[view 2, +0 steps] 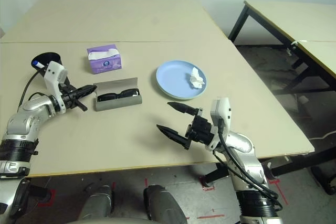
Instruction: Organize and tidy the items on the table.
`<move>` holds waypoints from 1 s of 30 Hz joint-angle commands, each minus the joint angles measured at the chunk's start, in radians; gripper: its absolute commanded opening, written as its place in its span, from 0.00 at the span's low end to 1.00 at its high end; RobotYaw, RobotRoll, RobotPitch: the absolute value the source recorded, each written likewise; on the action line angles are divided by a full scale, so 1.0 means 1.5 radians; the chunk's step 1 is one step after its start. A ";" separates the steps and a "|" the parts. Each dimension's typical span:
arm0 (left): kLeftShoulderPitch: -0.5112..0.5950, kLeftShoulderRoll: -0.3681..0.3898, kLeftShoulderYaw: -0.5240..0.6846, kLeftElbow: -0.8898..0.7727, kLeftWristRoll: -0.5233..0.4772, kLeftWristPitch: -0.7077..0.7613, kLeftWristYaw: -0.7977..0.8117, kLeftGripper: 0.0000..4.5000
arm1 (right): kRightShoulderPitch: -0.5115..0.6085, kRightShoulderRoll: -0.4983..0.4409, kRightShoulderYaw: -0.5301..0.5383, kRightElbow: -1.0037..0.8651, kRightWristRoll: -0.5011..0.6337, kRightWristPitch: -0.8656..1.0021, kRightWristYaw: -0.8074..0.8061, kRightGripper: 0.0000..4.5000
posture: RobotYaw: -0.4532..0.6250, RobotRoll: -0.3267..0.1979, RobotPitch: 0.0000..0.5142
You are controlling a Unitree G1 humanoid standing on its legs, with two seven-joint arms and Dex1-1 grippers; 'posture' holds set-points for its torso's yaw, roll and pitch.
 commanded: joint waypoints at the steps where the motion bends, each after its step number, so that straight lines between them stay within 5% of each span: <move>1: -0.001 0.000 0.010 0.013 -0.004 0.000 0.012 0.00 | 0.010 -0.005 0.007 0.008 -0.009 -0.002 0.008 1.00 | 0.29 0.62 0.18; 21: -0.062 -0.050 -0.056 0.201 0.097 -0.128 0.068 0.00 | 0.026 -0.013 0.002 -0.029 -0.004 0.014 -0.002 1.00 | 0.26 0.62 0.16; 30: -0.032 -0.040 -0.086 0.154 0.097 -0.118 -0.003 0.00 | 0.020 -0.014 -0.001 -0.026 -0.004 0.015 -0.008 1.00 | 0.26 0.62 0.16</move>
